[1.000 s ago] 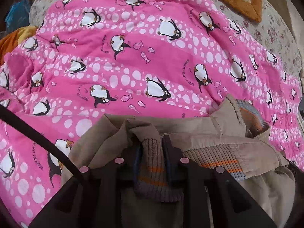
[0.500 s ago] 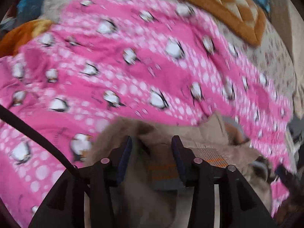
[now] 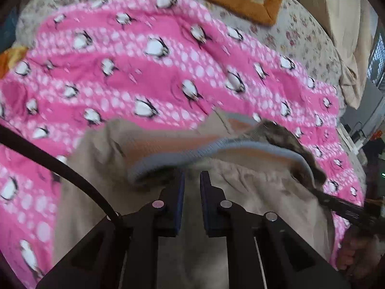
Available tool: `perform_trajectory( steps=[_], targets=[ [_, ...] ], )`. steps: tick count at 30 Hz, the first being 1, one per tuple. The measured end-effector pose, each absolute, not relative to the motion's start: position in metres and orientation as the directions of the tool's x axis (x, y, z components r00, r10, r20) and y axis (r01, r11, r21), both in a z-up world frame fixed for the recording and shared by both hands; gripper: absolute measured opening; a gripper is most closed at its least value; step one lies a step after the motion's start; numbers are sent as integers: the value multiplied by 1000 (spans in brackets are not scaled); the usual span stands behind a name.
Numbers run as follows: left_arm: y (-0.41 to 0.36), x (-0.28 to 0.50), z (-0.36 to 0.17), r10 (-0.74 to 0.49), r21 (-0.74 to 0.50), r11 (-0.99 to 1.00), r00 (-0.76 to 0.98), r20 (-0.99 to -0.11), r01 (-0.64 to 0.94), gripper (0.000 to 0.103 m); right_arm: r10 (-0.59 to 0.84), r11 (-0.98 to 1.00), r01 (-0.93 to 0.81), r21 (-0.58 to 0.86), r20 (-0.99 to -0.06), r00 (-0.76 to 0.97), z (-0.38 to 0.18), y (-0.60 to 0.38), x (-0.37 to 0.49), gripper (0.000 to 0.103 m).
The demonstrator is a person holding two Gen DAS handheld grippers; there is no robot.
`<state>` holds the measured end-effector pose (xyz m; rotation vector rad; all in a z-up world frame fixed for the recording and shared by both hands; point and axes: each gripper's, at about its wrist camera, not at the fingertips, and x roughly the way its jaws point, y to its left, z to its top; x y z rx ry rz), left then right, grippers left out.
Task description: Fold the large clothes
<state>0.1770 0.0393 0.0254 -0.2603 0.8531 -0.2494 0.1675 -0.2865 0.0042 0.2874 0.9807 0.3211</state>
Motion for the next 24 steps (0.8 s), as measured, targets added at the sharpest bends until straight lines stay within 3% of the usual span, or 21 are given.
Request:
perform_trajectory(
  steps=[5, 7, 11, 17, 24],
  targets=[
    [6, 176, 17, -383, -300, 924, 574, -724, 238, 0, 412, 897, -73, 437, -761, 501, -8, -291, 184, 22],
    [-1, 183, 8, -342, -248, 939, 568, -749, 239, 0, 391, 899, -38, 436, -762, 517, -14, -294, 191, 22],
    [17, 204, -9, -181, -152, 983, 611, -770, 100, 0, 313, 921, -2, 390, -735, 602, -7, -299, 197, 22],
    [78, 224, -15, -115, -245, 962, 640, -760, -118, 0, 238, 939, 26, 344, -702, 671, 1, -306, 202, 24],
    [76, 215, -23, -40, -135, 985, 629, -776, -104, 0, 116, 964, 98, 249, -719, 685, 9, -318, 188, 25]
  ],
)
